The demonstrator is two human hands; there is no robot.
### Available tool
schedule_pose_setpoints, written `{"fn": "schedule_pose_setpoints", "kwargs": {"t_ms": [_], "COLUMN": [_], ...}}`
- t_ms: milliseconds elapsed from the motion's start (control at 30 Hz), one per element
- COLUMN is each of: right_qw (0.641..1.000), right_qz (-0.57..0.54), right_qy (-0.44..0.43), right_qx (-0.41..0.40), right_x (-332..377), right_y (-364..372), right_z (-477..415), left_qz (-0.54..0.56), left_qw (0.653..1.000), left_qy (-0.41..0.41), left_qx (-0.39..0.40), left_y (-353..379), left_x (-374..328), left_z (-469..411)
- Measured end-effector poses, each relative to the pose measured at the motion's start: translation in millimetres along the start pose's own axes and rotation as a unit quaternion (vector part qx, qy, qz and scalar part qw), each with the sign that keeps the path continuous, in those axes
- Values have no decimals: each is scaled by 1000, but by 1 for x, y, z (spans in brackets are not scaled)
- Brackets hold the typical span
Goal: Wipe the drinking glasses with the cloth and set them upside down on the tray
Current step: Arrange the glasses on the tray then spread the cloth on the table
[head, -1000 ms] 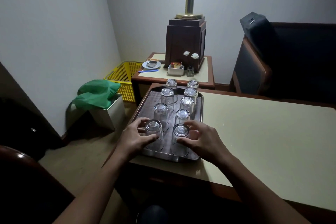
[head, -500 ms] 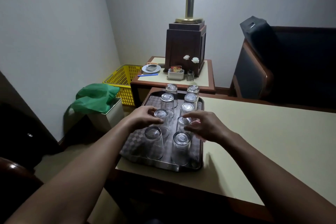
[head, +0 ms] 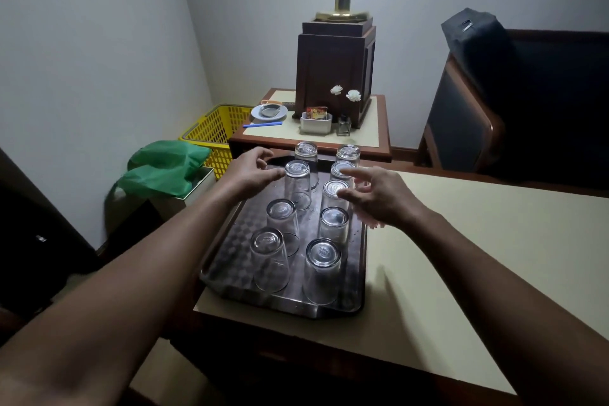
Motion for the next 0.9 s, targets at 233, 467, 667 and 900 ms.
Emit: {"fn": "schedule_pose_setpoints", "kwargs": {"t_ms": [233,467,667,900], "right_qw": [998,999,999,997], "right_qz": [60,-2,-10,17], "right_qy": [-1,8,2,28], "right_qx": [37,36,43,-65], "right_x": [-8,-18,-16,-29], "right_y": [14,17,18,-6], "right_z": [-22,-12,-8,-47], "left_qz": [-100,-76,-61,-24], "left_qw": [992,995,994,1000], "left_qy": [25,6,-10,5], "left_qx": [66,70,93,8], "left_y": [38,36,30,24], "left_x": [-23,-7,-3,-17], "left_z": [-32,-22,-15,-53]}}
Point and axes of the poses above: each hand's wrist, its own z-axis away from the middle knuckle, its own y-axis out of the palm, x = y × z, the point moved 2 cm from there along -z, towards the middle knuckle, and after that the axes turned 8 degrees about z, right-handed, at the moved point
